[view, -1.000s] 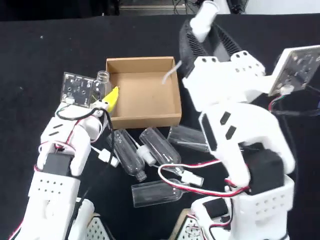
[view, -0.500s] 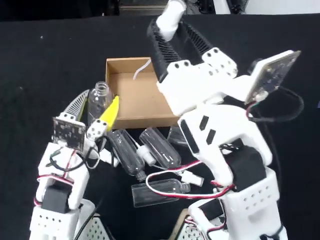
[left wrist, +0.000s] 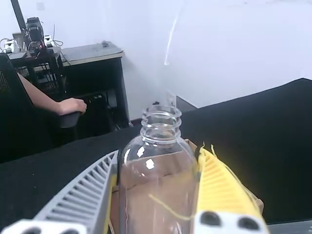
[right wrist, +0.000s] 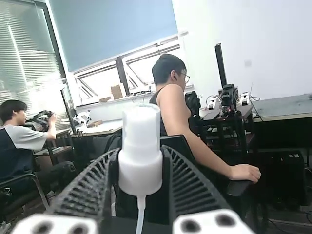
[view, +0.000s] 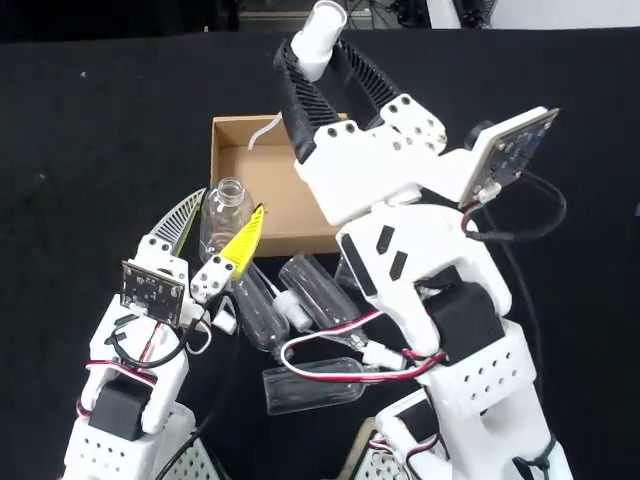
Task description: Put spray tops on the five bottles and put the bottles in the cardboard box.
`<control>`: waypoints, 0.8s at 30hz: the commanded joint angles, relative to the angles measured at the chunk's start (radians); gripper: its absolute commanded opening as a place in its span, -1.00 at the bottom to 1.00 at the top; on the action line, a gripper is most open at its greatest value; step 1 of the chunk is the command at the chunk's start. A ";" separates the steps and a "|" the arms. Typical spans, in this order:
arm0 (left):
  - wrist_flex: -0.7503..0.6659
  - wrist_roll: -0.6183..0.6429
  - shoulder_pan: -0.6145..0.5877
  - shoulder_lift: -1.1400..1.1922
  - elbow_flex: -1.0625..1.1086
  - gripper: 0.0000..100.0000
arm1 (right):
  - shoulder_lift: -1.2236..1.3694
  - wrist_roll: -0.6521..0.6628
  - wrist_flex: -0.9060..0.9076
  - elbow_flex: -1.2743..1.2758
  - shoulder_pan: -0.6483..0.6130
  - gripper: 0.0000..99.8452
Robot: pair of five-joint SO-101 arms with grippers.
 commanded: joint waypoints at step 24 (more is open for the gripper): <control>-0.023 -0.006 0.005 -0.014 -0.010 -0.79 | -0.116 -0.002 0.044 0.077 -0.072 -0.98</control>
